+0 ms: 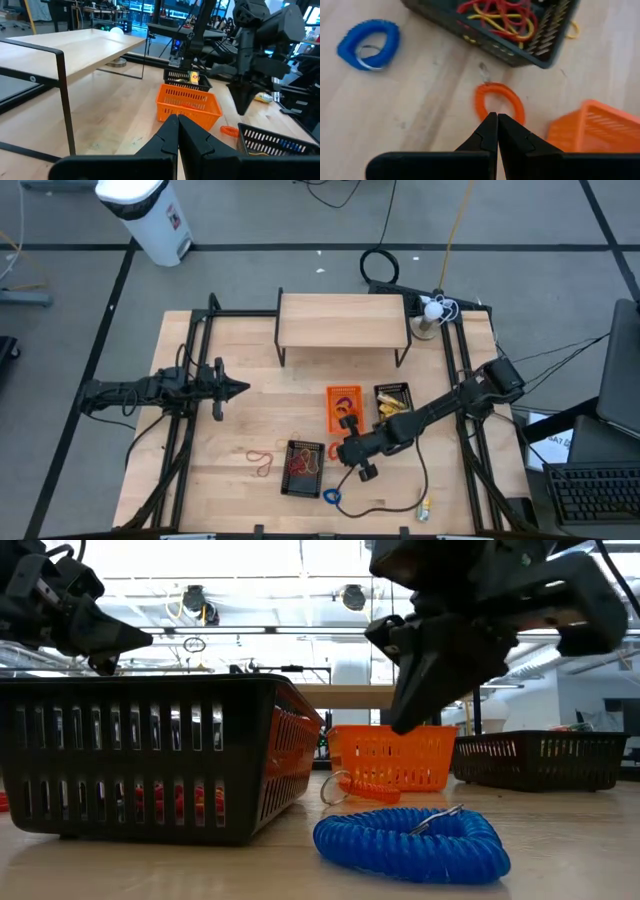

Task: Pick & Place Office Desk Supplies
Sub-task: Put the orange spring keychain into the orange bin

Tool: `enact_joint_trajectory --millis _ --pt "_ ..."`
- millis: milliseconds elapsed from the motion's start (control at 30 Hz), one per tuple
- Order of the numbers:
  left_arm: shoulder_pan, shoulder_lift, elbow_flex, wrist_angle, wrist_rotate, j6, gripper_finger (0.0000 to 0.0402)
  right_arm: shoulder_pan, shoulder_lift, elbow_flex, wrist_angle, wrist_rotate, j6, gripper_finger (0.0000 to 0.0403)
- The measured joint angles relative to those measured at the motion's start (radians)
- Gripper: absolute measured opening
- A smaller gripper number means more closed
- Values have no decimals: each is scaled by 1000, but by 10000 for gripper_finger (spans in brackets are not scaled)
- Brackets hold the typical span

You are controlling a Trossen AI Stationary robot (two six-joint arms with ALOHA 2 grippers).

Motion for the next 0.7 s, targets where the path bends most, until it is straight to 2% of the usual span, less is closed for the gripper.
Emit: enact_joint_trajectory --millis 200,500,600,700 --pt "0 0 0 1 0 -43 3 6 29 0 21 10 17 24" --pt "0 0 0 2 0 -45 3 33 68 -1 115 44 87 137" --pt "0 0 0 1 0 -41 3 33 92 -1 99 88 82 161" --pt "0 0 0 1 0 -39 3 20 116 -1 110 76 78 171"
